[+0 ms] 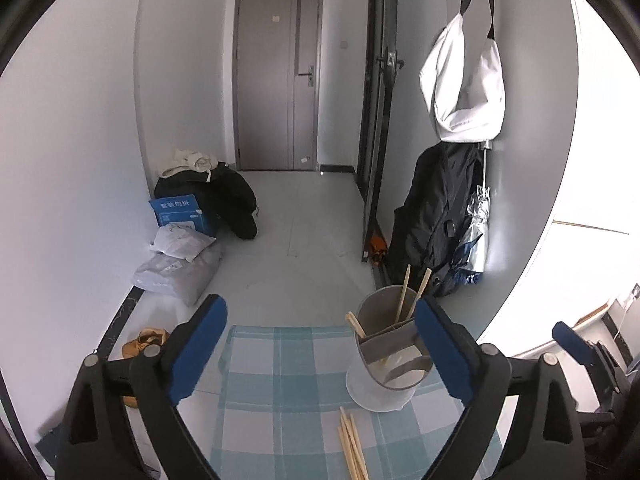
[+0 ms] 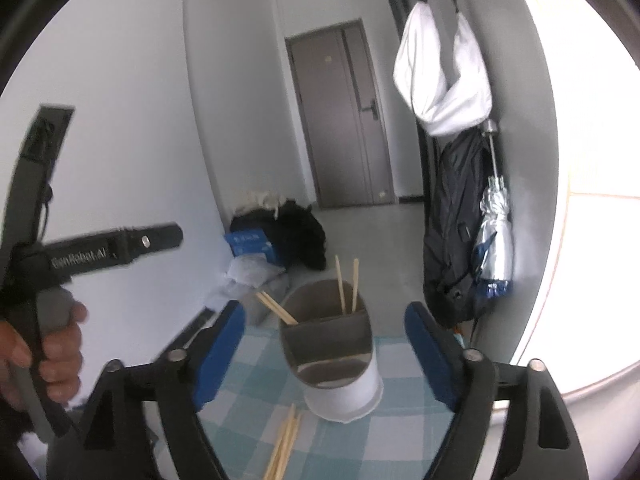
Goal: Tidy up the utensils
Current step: 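Move both open grippers back down to the chopstick pile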
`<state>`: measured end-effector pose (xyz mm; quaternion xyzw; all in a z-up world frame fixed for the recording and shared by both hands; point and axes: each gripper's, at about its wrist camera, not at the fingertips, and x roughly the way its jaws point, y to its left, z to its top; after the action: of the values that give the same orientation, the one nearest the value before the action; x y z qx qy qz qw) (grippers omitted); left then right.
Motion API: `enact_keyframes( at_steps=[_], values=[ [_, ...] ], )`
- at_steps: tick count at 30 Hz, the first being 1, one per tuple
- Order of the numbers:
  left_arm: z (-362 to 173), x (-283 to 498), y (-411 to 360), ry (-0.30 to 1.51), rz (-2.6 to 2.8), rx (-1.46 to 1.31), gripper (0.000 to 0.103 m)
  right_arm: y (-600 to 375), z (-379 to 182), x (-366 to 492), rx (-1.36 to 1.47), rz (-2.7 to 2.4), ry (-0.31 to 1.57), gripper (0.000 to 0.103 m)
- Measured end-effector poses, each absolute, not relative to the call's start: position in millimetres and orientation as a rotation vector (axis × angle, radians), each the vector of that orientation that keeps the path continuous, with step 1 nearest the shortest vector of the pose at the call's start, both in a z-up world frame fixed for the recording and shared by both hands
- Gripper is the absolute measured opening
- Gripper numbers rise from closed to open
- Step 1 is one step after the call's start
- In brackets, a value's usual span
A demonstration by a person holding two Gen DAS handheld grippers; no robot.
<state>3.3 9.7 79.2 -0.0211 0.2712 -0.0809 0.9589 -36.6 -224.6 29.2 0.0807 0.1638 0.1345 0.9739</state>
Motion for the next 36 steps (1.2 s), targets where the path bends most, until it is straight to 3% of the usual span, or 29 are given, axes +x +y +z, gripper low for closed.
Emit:
enact_keyframes(
  at_steps=[2,3,25,36],
  values=[
    [77,-2,12,0.538,-0.165,-0.055,0.094,-224,30,-47,0.172,0.281,0.297,0.102],
    [75,-4,13,0.537,-0.167,-0.06,0.094,-223,31,-49,0.171,0.283,0.287,0.103],
    [36,-31,26,0.541,-0.143,-0.109,0.095,-198,0,-65,0.1,0.253,0.37,0.103],
    [12,-24,31,0.558,-0.095,-0.127,0.095,-192,-11,-68,0.021,0.145,0.319,0.103]
  ],
)
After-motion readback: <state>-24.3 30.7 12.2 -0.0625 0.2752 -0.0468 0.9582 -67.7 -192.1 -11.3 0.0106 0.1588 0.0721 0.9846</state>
